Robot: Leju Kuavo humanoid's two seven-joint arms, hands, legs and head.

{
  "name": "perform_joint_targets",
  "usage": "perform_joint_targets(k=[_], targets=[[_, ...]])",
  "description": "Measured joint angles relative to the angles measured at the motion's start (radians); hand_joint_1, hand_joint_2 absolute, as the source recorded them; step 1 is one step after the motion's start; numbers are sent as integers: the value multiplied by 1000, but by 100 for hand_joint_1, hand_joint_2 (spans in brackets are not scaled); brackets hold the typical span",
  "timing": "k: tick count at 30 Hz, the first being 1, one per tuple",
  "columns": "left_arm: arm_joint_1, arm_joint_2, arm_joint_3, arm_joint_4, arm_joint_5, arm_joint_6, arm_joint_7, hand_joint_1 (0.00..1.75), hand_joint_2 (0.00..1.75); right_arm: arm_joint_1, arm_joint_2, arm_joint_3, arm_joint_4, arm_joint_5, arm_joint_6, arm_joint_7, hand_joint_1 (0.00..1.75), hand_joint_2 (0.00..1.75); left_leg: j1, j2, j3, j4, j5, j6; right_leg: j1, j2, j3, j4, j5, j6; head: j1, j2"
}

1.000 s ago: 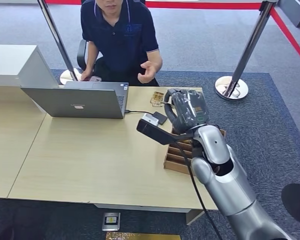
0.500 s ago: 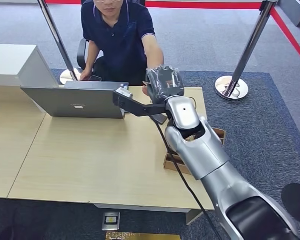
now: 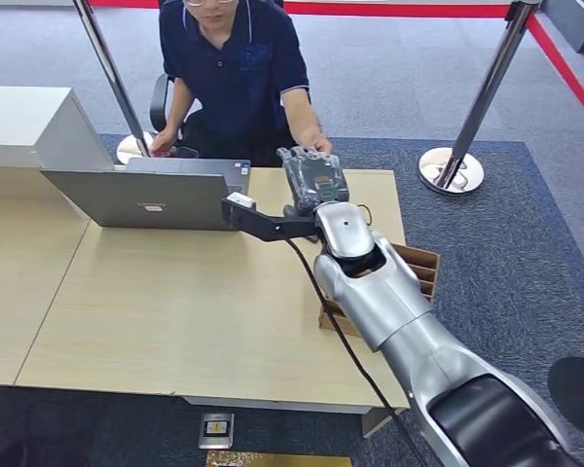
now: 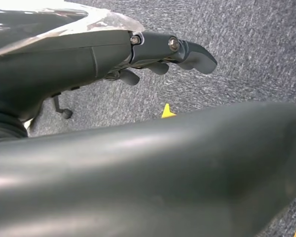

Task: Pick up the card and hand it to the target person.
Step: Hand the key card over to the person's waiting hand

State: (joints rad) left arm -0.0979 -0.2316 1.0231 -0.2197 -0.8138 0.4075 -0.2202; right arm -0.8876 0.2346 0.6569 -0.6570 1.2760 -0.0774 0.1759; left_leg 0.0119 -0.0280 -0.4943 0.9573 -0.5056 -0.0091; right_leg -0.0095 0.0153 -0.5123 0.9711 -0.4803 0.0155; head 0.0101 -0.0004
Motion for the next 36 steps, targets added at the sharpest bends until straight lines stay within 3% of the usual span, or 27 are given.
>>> perform_joint_targets(k=[10, 15, 20, 25, 29, 33, 36], targets=[[0, 8, 0, 0, -1, -13, -15, 0, 0, 18, -28, 1, -45, 19, -36, 31, 0, 0, 0, 0, 0, 0, 0, 0, 0, 0, 0, 0, 0, 0, 0, 0], [3, 8, 1, 0, 2, -14, -10, 0, 0, 101, -110, -20, -210, 65, -41, 78, 0, 0, 0, 0, 0, 0, 0, 0, 0, 0, 0, -1, 0, 0, 0, 0], [8, 7, 15, 0, 16, -10, 1, 0, 0, 253, -222, -108, -443, 117, -103, 106, 0, 0, 0, -1, -1, 1, -1, 1, 0, 0, 0, -3, 0, 0, 0, 0], [14, 3, 34, 0, 31, 3, 9, 0, 0, 474, -314, -290, -724, 196, -228, 128, 0, 0, 0, -2, -1, 1, -2, 3, 0, 0, -1, -4, -1, 1, 0, 0], [18, -3, 51, 0, 41, 14, 9, 0, 0, 722, -330, -484, -975, 213, -378, 136, 0, 0, 0, -4, -2, 1, -4, 3, 0, 0, 0, -5, -3, 3, 0, 0], [24, -8, 58, 0, 35, 20, 14, 0, 0, 980, -273, -720, -1183, 23, -495, 42, 0, 0, 0, -4, -1, 0, -7, 2, 0, 0, 0, -5, -4, 2, 0, 0], [24, -10, 60, 0, 19, 14, 24, 0, 0, 1082, -171, -950, -1245, -263, -375, -143, 0, 0, 0, -3, -1, -1, -7, 2, 0, 0, 0, -4, -5, 2, 0, 0]])
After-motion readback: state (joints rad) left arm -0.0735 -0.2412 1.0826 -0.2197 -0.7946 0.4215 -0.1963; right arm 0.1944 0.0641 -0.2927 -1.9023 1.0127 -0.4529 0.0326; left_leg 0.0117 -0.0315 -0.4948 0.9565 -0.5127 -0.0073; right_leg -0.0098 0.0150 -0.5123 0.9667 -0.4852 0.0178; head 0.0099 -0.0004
